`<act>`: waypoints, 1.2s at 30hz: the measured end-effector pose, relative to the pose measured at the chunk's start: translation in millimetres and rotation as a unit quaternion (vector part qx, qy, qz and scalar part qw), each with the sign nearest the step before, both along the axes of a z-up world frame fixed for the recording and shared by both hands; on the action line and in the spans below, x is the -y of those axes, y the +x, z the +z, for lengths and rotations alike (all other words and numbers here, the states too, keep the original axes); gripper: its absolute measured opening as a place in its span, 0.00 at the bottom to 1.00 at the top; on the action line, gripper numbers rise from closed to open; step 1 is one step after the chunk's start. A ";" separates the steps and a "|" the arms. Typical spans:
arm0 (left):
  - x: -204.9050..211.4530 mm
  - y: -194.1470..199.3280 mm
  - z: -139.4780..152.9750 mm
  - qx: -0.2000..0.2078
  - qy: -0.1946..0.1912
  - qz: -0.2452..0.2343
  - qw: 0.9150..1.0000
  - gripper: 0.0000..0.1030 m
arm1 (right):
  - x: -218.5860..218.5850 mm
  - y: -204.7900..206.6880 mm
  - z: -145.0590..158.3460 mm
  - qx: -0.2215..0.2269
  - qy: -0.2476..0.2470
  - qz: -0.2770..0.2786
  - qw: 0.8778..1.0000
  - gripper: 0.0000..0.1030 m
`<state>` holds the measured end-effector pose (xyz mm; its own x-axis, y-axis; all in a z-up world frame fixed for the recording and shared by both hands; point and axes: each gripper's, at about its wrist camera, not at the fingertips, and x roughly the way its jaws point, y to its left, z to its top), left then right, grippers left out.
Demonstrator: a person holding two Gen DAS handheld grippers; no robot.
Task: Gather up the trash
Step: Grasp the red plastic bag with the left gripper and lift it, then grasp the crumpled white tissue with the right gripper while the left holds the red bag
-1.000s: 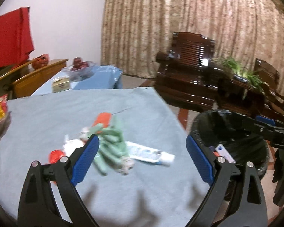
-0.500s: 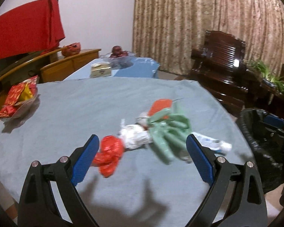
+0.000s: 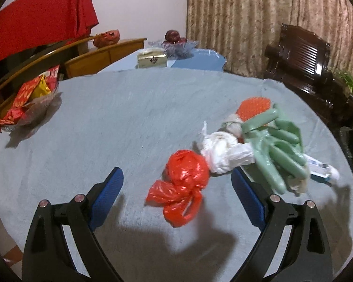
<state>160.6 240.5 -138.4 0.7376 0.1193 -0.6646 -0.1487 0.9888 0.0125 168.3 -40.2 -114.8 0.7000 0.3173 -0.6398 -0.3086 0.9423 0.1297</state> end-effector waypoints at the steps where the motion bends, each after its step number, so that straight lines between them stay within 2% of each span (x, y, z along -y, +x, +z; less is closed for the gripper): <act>1: -2.2 3.6 -4.0 -0.006 -0.001 0.003 1.000 0.88 | -1.3 0.9 -0.8 -0.001 -0.001 0.001 1.000 0.94; 7: -8.0 19.2 -20.6 -0.031 -0.019 0.007 0.999 0.87 | -12.5 8.3 -5.8 -0.006 -0.006 0.009 1.000 0.94; 9: -7.4 24.0 -25.1 -0.040 -0.023 0.001 0.999 0.80 | -16.6 11.3 -6.2 -0.006 -0.007 0.012 1.000 0.94; 14: -10.1 30.0 -37.0 -0.061 -0.052 -0.019 0.997 0.48 | -27.8 16.4 -4.2 -0.004 -0.007 0.023 1.000 0.94; 17: -12.5 27.3 -35.8 -0.055 -0.060 -0.020 0.996 0.40 | -37.1 19.9 -1.4 0.000 -0.006 0.032 0.999 0.94; 25: -32.7 9.1 -16.7 -0.027 -0.061 0.007 0.998 0.39 | -80.7 35.1 6.0 0.008 0.011 0.073 0.997 0.94; 31: -58.4 4.2 -16.9 -0.032 -0.051 0.040 0.997 0.39 | -118.8 48.7 -2.4 -0.003 0.024 0.099 0.995 0.94; 36: -76.6 3.1 -16.7 -0.031 -0.049 0.064 0.996 0.39 | -151.5 59.0 -18.8 -0.016 0.007 0.116 0.993 0.85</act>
<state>163.7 317.0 -155.1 0.6771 0.1419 -0.7221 -0.2752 0.9589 -0.0696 227.3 111.2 -133.6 0.5864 0.4763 -0.6552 -0.5128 0.8444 0.1550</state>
